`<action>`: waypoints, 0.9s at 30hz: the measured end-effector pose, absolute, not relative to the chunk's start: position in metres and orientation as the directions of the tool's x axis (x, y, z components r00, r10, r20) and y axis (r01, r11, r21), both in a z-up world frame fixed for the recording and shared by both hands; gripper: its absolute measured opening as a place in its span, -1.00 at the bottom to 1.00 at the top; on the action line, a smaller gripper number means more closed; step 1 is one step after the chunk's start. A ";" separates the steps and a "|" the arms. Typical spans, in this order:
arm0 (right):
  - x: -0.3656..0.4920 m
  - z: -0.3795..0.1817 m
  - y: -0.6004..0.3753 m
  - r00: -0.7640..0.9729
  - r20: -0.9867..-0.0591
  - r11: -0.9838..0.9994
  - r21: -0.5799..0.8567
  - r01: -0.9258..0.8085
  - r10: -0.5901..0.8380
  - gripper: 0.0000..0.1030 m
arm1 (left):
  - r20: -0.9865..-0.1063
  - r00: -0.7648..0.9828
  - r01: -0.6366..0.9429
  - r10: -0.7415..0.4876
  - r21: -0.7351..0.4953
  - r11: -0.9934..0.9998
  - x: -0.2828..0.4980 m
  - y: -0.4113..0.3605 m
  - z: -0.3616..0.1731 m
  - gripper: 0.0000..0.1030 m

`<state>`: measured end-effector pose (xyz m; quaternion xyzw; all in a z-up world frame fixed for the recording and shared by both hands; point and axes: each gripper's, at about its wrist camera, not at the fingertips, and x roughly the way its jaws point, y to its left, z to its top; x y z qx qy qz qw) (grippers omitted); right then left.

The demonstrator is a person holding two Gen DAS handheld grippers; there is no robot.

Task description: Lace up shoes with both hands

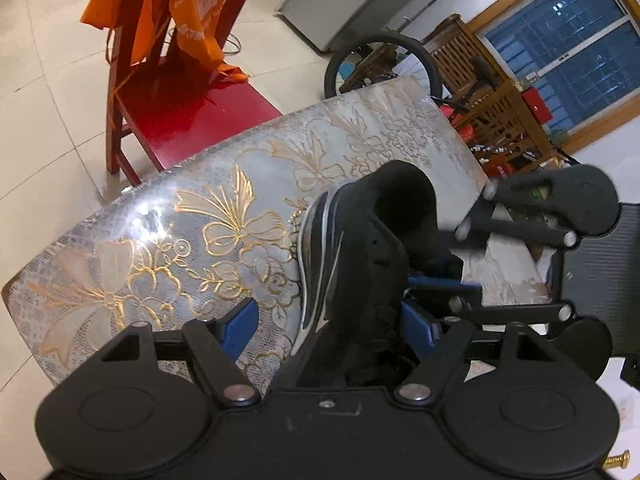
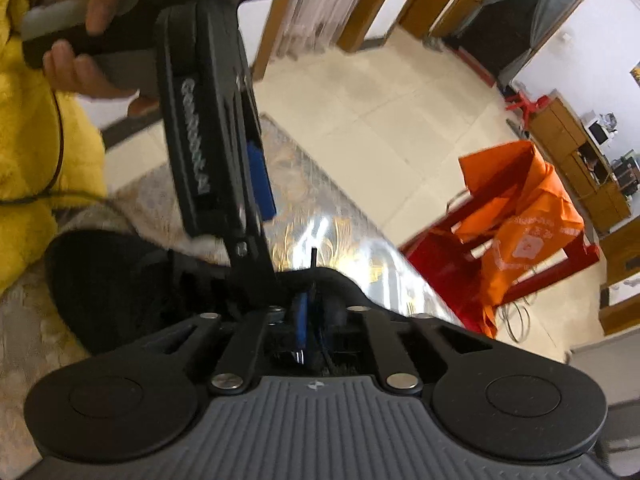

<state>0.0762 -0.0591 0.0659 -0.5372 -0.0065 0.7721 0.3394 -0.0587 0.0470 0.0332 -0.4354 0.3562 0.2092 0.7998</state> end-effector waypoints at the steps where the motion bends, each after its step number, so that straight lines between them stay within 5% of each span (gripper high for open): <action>1: 0.077 0.068 -0.062 -0.172 -0.816 -0.758 -0.403 -0.513 0.551 -0.15 | -0.754 0.657 -0.635 0.015 -0.542 0.551 -0.057 0.045 0.034 0.45; 4: 0.084 0.075 -0.070 -0.137 -0.775 -0.701 -0.462 -0.543 0.617 -0.11 | -0.769 0.638 -0.613 0.028 -0.487 0.622 -0.054 0.037 0.040 0.44; 14: 0.100 0.084 -0.120 0.028 -0.658 -0.255 -0.331 -0.909 0.753 -0.11 | -0.827 0.556 -0.599 0.088 -0.325 0.732 -0.055 0.020 0.051 0.47; 19: 0.089 0.079 -0.170 0.154 -0.658 -0.031 -0.260 -0.965 0.737 -0.11 | -0.851 0.514 -0.611 0.106 -0.277 0.741 -0.060 0.022 0.048 0.47; 24: 0.087 0.079 -0.225 0.071 -0.711 0.100 -0.001 -0.995 0.699 -0.14 | -0.866 0.482 -0.580 0.129 -0.205 0.788 -0.067 0.012 0.047 0.47; 27: 0.072 0.080 -0.244 0.125 -0.703 0.176 0.000 -0.984 0.700 -0.02 | -0.876 0.461 -0.555 0.140 -0.162 0.816 -0.066 0.005 0.045 0.47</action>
